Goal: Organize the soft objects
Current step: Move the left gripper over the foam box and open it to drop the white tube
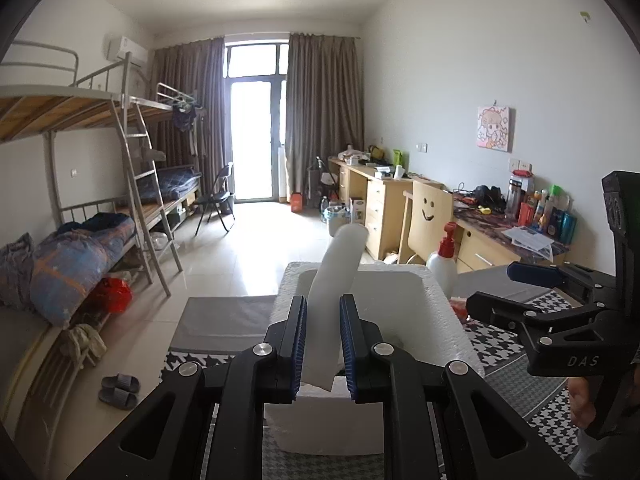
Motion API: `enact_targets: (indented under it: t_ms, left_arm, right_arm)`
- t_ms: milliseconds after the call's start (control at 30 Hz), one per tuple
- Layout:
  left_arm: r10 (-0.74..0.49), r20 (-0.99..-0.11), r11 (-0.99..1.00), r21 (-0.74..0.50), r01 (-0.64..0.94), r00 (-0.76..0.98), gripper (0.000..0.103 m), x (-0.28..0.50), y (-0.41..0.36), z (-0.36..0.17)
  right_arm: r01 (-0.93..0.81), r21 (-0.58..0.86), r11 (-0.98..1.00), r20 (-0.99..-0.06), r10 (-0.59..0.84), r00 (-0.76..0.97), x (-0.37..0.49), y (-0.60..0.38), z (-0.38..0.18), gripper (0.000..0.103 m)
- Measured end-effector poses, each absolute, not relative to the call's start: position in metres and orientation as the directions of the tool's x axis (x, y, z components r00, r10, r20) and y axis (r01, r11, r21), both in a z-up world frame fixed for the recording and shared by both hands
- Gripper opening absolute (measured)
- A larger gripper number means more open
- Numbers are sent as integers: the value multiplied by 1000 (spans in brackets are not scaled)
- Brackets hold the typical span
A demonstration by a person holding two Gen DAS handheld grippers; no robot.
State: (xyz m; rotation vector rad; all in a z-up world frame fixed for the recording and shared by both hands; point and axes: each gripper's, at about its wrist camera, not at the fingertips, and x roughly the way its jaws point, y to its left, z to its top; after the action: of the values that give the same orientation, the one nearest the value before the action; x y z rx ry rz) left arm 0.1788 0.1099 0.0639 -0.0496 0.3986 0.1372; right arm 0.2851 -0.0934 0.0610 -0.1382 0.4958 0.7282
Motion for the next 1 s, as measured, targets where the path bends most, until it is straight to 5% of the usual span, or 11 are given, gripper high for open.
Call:
enact_targets:
  t_ms: [1000]
  left_arm:
    - [84,-431,995,-18,-101,899,18,210,95,63]
  right_arm:
    - [-616,72,784,-464,573,675,279,-140,51,92]
